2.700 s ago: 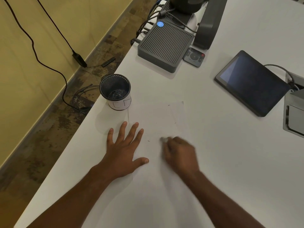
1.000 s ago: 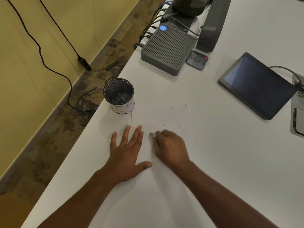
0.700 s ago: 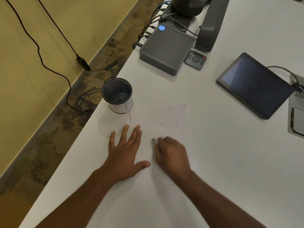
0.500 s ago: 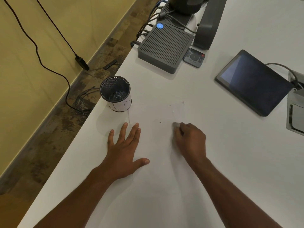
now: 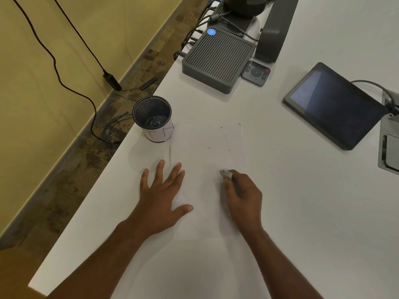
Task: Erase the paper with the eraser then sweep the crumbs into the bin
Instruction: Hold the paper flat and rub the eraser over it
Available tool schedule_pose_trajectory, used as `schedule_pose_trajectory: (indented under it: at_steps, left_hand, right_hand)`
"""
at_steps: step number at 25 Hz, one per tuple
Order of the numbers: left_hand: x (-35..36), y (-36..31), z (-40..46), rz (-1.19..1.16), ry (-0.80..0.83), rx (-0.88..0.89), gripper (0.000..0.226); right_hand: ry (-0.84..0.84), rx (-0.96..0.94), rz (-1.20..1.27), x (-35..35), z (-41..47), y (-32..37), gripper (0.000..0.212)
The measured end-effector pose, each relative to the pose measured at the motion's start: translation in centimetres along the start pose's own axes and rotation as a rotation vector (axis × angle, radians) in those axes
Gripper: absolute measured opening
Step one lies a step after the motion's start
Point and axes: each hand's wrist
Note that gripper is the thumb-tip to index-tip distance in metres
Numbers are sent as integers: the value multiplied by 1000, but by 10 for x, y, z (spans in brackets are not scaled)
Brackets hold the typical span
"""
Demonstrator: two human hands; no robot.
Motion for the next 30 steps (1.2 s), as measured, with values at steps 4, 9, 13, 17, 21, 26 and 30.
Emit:
schedule_pose_trajectory:
  at_steps: [4, 9, 13, 17, 21, 26, 30]
  left_hand:
    - [-3, -2, -1, 46, 97, -55, 102]
    - [-3, -2, 1, 36, 85, -73, 109]
    - [-2, -3, 2, 27, 85, -78, 111]
    - [-4, -5, 1, 11, 82, -85, 116]
    - [-6, -5, 2, 24, 103, -98, 115]
    - [-6, -6, 1, 33, 112, -98, 113]
    - [-5, -5, 2, 30, 117, -99, 114]
  right_hand:
    - [-9, 155, -143, -8, 0, 1, 16]
    - [314, -237, -397, 45, -41, 29, 13]
    - [90, -220, -504, 31, 5, 15, 21]
    - [193, -251, -496, 46, -14, 26, 27]
    - [96, -253, -580, 26, 21, 12, 29]
    - [291, -409, -564, 49, -13, 23, 25]
    - [44, -269, -555, 33, 42, 20, 30]
Point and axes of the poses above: each hand's wrist, its own z-axis towards the middle knuckle, its own x-axis out of the palm, y = z × x, and after that the axes turned 5 degrees about y, right-handed
